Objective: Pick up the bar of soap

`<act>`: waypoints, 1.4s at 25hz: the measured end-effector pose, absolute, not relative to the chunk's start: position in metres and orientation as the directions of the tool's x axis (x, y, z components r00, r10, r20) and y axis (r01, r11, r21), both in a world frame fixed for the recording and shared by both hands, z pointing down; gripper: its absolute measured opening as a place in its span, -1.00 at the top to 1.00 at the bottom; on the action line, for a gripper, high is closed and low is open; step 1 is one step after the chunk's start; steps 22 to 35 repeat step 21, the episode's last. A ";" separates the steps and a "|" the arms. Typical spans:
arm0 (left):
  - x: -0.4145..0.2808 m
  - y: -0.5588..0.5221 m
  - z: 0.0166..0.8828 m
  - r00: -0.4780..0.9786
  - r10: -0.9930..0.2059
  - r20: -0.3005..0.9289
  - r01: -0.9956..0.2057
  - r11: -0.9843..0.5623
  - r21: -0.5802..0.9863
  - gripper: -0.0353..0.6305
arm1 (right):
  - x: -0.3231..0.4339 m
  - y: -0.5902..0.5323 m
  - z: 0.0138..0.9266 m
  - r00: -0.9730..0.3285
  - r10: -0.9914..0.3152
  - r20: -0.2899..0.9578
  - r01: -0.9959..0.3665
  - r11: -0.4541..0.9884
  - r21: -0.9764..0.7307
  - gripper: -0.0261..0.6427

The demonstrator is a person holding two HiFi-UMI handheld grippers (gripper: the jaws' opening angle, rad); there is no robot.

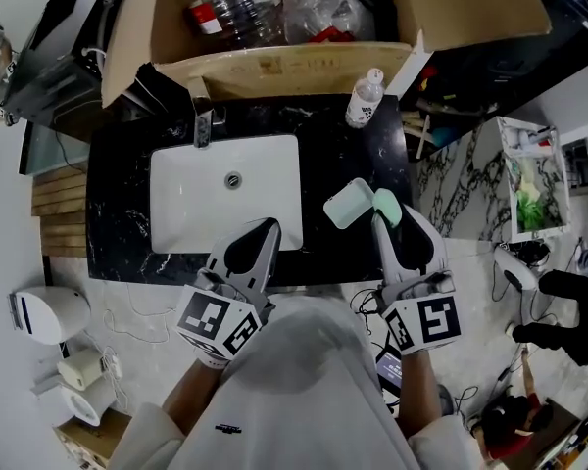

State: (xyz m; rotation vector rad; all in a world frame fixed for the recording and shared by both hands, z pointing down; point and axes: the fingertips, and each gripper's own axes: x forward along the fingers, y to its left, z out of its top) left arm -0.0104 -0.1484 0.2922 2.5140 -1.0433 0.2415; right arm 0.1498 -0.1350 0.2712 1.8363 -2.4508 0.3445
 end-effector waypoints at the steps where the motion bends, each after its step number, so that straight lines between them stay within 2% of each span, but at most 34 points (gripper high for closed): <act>1: -0.010 -0.149 0.292 0.706 -0.639 0.306 -0.709 -0.638 0.301 0.88 | 0.151 -0.135 0.270 -0.289 -0.941 0.179 -0.953 0.265 -0.144 0.56; 35: -0.003 -0.151 0.293 0.714 -0.635 0.296 -0.700 -0.643 0.310 0.88 | 0.161 -0.126 0.269 -0.280 -0.943 0.178 -0.955 0.254 -0.155 0.56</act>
